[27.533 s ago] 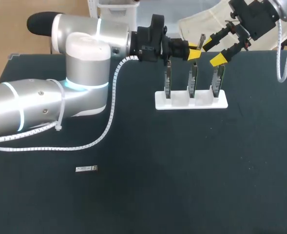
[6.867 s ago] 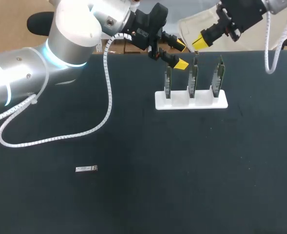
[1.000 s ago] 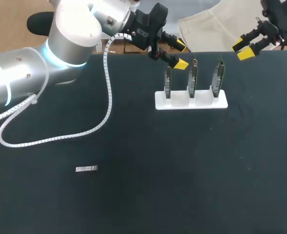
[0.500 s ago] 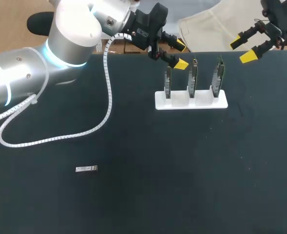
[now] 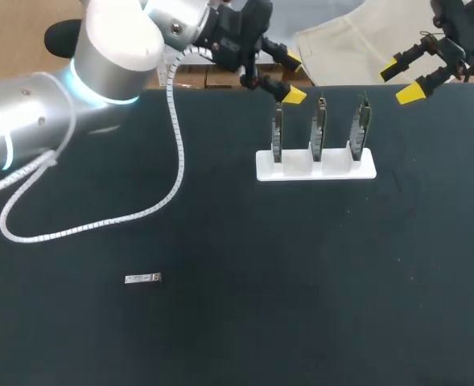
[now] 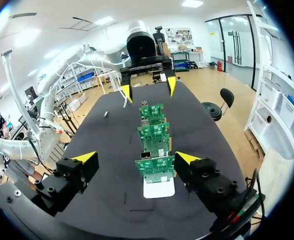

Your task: Pick up the optical module with the left hand, and insert it into the network port with the right hand.

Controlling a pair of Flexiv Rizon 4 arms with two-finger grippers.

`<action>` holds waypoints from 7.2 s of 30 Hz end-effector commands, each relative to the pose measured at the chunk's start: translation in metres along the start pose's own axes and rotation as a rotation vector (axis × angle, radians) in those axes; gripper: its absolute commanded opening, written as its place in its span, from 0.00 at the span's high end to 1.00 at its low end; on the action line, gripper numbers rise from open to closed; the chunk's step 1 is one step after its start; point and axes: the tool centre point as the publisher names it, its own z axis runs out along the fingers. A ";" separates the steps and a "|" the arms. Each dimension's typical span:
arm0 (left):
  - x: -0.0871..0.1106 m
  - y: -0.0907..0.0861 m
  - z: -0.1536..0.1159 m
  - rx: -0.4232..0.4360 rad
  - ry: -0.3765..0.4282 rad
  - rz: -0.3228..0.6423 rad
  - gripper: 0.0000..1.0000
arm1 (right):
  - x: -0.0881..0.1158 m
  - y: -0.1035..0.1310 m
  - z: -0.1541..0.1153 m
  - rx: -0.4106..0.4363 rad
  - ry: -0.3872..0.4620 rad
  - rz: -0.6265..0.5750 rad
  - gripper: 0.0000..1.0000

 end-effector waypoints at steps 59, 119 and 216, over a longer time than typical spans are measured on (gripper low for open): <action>0.080 -0.132 -0.183 -0.349 0.386 -0.088 0.00 | 0.000 0.001 0.000 0.003 0.001 0.000 0.00; 0.244 -0.297 -0.161 -0.115 0.701 -0.249 0.00 | 0.000 0.001 0.000 0.003 0.001 0.000 0.00; 0.293 -0.294 -0.128 -0.024 0.837 -0.184 0.00 | 0.000 0.001 0.000 0.003 0.001 0.000 0.00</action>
